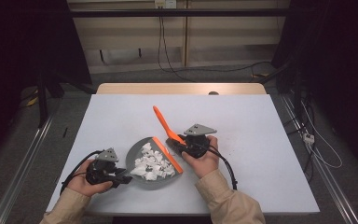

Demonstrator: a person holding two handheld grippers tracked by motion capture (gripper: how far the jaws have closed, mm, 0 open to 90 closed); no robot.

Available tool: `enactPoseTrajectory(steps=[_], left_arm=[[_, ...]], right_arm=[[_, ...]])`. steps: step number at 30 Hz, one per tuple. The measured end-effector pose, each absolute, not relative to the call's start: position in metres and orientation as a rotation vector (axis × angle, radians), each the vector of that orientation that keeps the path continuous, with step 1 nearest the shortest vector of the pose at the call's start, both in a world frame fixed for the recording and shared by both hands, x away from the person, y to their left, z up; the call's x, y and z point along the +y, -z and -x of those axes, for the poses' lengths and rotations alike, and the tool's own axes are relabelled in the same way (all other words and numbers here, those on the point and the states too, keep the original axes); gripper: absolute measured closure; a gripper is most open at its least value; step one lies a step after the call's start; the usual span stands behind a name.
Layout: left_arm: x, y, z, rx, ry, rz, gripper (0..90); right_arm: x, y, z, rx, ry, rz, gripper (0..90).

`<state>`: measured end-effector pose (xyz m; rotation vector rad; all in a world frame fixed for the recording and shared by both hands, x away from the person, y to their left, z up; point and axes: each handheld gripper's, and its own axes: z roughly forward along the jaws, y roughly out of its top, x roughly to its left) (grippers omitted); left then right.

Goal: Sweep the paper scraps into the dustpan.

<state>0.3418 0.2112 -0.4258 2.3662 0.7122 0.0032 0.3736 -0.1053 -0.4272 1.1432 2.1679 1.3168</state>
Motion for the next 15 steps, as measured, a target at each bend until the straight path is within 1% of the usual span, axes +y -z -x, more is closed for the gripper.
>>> enactPoseTrajectory(steps=[4,6,9,13,15], left_arm=[[0.211,0.426,-0.342,0.71,-0.005,-2.366,62.6],[0.211,0.426,-0.341,0.715,-0.007,-2.36,62.6],[0.211,0.426,-0.342,0.705,-0.009,-2.368,62.6],[0.212,0.426,-0.341,0.703,-0.013,-2.364,62.0],[0.212,0.426,-0.341,0.705,-0.02,-2.355,59.9]], right_arm=[[-0.093,0.424,-0.366,2.2,-1.372,-1.108,71.0],[-0.092,0.42,-0.365,2.192,-1.504,-1.148,71.0],[-0.09,0.413,-0.363,2.189,-1.434,-1.092,71.0],[-0.097,0.411,-0.365,2.171,-1.427,-1.104,71.0],[-0.102,0.411,-0.366,2.166,-1.441,-1.133,71.0]])
